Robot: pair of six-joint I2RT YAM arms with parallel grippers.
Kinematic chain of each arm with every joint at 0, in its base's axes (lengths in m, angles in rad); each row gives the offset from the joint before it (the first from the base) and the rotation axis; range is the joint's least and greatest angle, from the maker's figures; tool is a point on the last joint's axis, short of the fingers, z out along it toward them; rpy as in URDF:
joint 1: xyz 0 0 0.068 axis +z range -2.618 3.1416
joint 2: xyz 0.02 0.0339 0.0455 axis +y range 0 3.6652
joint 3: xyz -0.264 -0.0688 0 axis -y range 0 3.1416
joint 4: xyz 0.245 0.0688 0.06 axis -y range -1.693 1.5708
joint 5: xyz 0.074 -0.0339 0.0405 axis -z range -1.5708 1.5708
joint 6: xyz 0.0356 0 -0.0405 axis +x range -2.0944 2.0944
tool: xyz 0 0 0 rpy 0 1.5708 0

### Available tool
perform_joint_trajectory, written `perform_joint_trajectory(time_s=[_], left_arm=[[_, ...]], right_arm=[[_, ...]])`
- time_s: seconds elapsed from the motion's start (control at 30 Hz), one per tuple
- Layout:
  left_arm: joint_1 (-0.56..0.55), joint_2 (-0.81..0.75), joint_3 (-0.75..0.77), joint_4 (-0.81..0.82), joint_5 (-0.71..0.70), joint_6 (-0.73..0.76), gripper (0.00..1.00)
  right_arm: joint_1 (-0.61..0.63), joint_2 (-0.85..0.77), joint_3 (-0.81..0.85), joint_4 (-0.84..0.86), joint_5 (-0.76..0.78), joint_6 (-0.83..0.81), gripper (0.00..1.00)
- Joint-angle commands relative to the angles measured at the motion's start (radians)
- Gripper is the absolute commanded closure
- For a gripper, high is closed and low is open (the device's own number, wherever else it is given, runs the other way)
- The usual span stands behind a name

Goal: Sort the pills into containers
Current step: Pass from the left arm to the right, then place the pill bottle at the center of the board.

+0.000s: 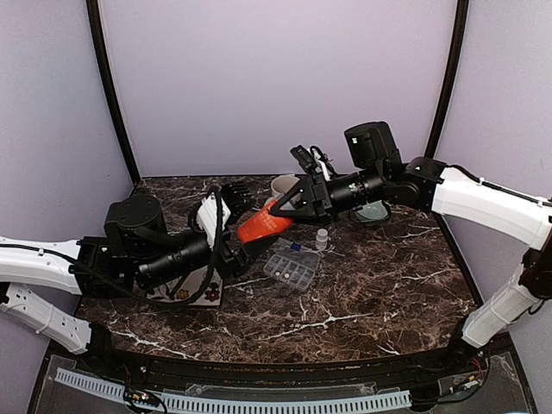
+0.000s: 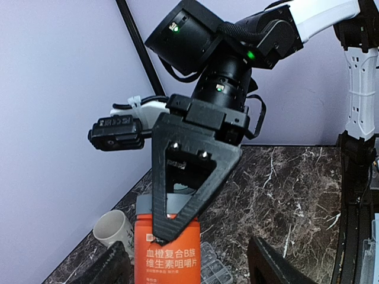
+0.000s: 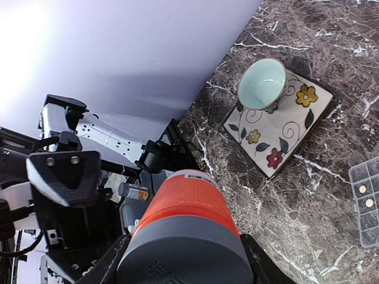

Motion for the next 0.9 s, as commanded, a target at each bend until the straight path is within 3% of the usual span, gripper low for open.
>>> perform_joint_trajectory(time_s=[0.0,0.2,0.5,0.87], left_arm=[[-0.006,-0.034,0.023,0.048,0.021,-0.02,0.3],[-0.006,-0.043,0.015,0.037,-0.013,-0.033,0.29],[-0.004,-0.046,-0.015,0.041,-0.097,-0.081,0.27],[0.044,-0.03,-0.026,-0.028,-0.079,-0.247,0.25]], right_arm=[[-0.002,-0.006,0.002,0.009,0.048,-0.031,0.93],[-0.013,-0.013,0.018,-0.044,0.118,-0.084,0.93],[-0.048,-0.042,0.061,-0.24,0.415,-0.238,0.93],[-0.085,-0.08,0.033,-0.392,0.78,-0.347,0.93]])
